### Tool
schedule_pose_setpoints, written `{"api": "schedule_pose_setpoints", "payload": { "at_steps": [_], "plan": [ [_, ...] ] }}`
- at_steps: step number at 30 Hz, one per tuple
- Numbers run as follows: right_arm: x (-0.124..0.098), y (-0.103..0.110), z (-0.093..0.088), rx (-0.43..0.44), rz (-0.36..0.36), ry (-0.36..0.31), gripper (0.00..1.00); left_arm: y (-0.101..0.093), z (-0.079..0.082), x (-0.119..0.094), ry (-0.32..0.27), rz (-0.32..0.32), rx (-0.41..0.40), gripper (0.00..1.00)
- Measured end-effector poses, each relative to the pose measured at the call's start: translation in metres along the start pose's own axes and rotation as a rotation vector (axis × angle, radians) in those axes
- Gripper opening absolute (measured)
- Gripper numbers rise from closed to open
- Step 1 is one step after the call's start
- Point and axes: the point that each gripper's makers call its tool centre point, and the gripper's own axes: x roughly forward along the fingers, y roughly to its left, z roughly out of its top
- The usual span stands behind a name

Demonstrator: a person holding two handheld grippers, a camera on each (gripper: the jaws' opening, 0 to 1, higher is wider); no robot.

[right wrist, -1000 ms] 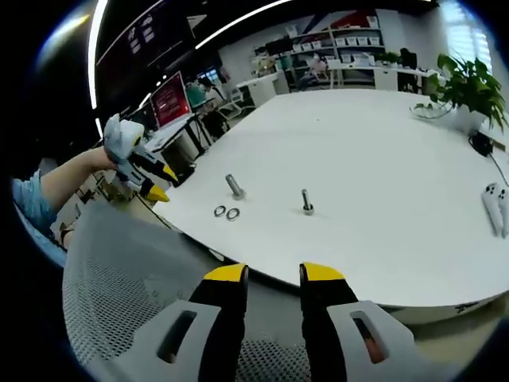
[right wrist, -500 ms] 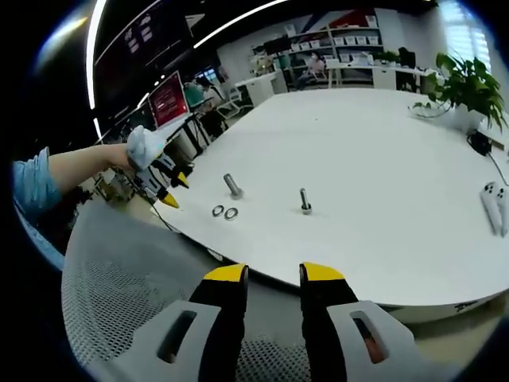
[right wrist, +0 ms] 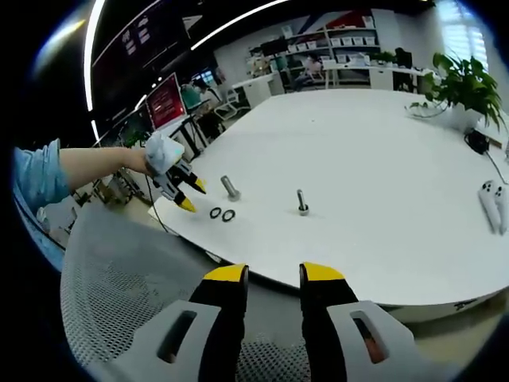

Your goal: Place the washer onto the threaded stud by aligning its center hole with the stud, sliding it down to the base, and recovering from edge contact or off-axis alignment until the washer reaches the visible bottom stop.

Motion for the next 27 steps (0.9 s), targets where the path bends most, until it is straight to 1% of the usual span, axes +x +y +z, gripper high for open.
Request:
{"api": "schedule_pose_setpoints", "payload": {
  "at_steps": [2, 3, 4, 7, 10, 12, 15, 16, 19, 21, 25, 26, 27],
  "plan": [
    [0.0, 0.0, 0.0, 0.001, 0.0, 0.0, 0.28, -0.007, 0.003, 0.008, 0.005, -0.042, -0.017, 0.34],
    [0.0, 0.0, 0.0, 0.0, 0.0, -0.001, 0.28, -0.01, 0.005, 0.011, 0.002, -0.057, -0.043, 0.33],
    [0.0, 0.0, 0.0, 0.001, 0.0, -0.001, 0.28, -0.01, 0.007, 0.013, 0.001, -0.055, -0.071, 0.32],
    [0.0, 0.0, 0.001, 0.003, -0.001, -0.005, 0.28, -0.006, 0.008, 0.02, 0.013, -0.035, -0.038, 0.31],
    [0.0, 0.0, 0.0, 0.003, -0.001, -0.005, 0.28, -0.011, 0.011, 0.024, 0.011, -0.055, -0.05, 0.32],
    [0.0, 0.0, 0.0, 0.003, 0.0, -0.004, 0.28, -0.008, 0.012, 0.026, 0.012, -0.029, -0.02, 0.32],
    [0.001, 0.0, 0.0, 0.002, -0.001, -0.003, 0.28, -0.009, 0.012, 0.03, 0.012, -0.035, -0.033, 0.32],
    [0.001, 0.0, 0.001, 0.002, -0.001, -0.004, 0.28, -0.008, 0.013, 0.029, 0.01, -0.026, -0.013, 0.31],
    [0.001, 0.0, 0.0, 0.001, -0.001, -0.001, 0.28, -0.007, 0.014, 0.029, 0.013, -0.018, -0.01, 0.31],
    [0.001, 0.0, 0.001, 0.0, -0.001, -0.001, 0.28, -0.006, 0.013, 0.029, 0.022, -0.005, 0.019, 0.3],
    [0.001, -0.001, 0.001, 0.001, -0.003, -0.001, 0.27, -0.008, 0.014, 0.029, 0.028, -0.01, 0.022, 0.28],
    [0.001, -0.001, 0.001, 0.001, -0.003, -0.002, 0.27, -0.008, 0.014, 0.028, 0.026, -0.01, 0.025, 0.27],
    [0.001, -0.001, 0.001, 0.002, -0.003, -0.002, 0.27, -0.008, 0.015, 0.029, 0.025, -0.009, 0.026, 0.23]
  ]
}}
